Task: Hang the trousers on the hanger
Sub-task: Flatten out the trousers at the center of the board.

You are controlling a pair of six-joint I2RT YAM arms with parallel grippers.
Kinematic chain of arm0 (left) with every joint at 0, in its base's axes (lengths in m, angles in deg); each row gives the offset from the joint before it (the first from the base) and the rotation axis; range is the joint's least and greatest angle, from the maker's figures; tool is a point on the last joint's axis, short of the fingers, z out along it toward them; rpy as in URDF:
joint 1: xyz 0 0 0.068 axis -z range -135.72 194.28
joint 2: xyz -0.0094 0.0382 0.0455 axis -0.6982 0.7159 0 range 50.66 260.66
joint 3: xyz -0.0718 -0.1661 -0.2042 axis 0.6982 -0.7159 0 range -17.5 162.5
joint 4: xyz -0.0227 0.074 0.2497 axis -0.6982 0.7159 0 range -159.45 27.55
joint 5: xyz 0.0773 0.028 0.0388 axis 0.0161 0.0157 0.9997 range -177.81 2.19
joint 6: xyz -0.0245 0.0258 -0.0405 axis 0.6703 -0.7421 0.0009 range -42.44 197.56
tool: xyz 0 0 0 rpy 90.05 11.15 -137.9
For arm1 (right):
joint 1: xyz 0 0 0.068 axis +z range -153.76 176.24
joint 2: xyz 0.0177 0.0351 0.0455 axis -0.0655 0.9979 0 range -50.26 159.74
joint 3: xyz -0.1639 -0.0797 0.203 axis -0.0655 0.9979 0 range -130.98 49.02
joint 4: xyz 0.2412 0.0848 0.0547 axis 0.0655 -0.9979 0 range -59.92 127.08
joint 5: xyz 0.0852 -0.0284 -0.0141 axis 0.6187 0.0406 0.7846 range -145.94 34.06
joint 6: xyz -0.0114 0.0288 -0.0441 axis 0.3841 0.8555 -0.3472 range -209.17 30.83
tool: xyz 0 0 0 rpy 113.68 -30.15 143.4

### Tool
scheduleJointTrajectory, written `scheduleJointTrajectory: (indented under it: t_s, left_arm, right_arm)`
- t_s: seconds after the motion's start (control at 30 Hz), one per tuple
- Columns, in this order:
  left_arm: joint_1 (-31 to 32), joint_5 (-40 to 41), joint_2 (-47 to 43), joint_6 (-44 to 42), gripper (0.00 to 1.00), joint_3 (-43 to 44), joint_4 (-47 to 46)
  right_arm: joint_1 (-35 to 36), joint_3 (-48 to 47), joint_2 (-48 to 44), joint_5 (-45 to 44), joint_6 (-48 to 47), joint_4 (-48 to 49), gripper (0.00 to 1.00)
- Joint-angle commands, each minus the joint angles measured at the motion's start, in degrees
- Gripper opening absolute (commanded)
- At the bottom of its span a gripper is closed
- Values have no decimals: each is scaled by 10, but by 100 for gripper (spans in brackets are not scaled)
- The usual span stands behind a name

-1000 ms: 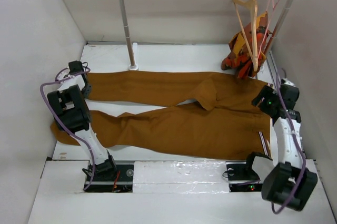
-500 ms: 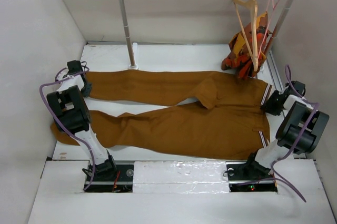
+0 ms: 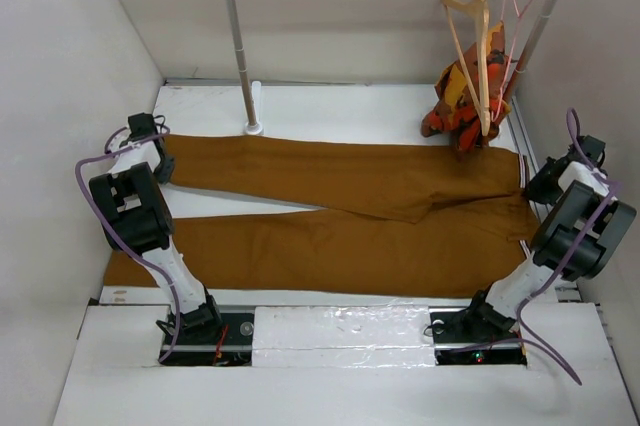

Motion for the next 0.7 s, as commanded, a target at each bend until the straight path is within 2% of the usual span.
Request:
scheduleJointTrajectory:
  t_s: [0.0, 0.07, 0.1, 0.2, 0.23, 0.3, 0.33, 0.37, 0.43, 0.47, 0.57, 0.6, 0.63, 0.67]
  left_arm:
    - [-4, 35, -12, -5, 0, 39, -1]
    - [-4, 39, -10, -4, 0, 52, 6]
    - [-4, 38, -11, -4, 0, 63, 7]
    - [-4, 11, -12, -3, 0, 94, 8]
    - [-4, -5, -19, -7, 0, 98, 3]
    - [-4, -33, -27, -16, 27, 101, -7]
    - [4, -45, -41, -19, 37, 100, -6]
    - [10, -43, -50, -19, 56, 96, -3]
    - [30, -25, -99, -26, 65, 62, -3]
    - [30, -21, -119, -25, 65, 43, -3]
    - [35, -14, -238, -12, 60, -70, -15]
    - [35, -9, -269, -13, 59, -124, -19]
    - [35, 3, -325, -13, 56, -147, -15]
    - [21, 0, -350, -17, 48, -167, -12]
  right_arm:
    - [9, -37, 15, -54, -15, 6, 33]
    - [9, -44, 11, -47, -15, 6, 42]
    - [9, -48, 6, -38, -12, 3, 56]
    - [32, -76, -21, -12, -9, -11, 68]
    - [40, -89, -33, -9, -8, -25, 68]
    - [76, -86, -69, 7, -7, -26, 67]
    - [89, -81, -114, 13, 3, -28, 66]
    - [104, -53, -141, 25, 10, -23, 65]
    - [160, -8, -229, 72, 38, 0, 61]
    - [183, 46, -261, 81, 49, 11, 58]
    - [276, 120, -378, 100, 63, 29, 43]
    - [297, 162, -404, 125, 61, 26, 28]
    - [318, 182, -429, 136, 56, 18, 17]
    - [370, 205, -481, 145, 54, 18, 4]
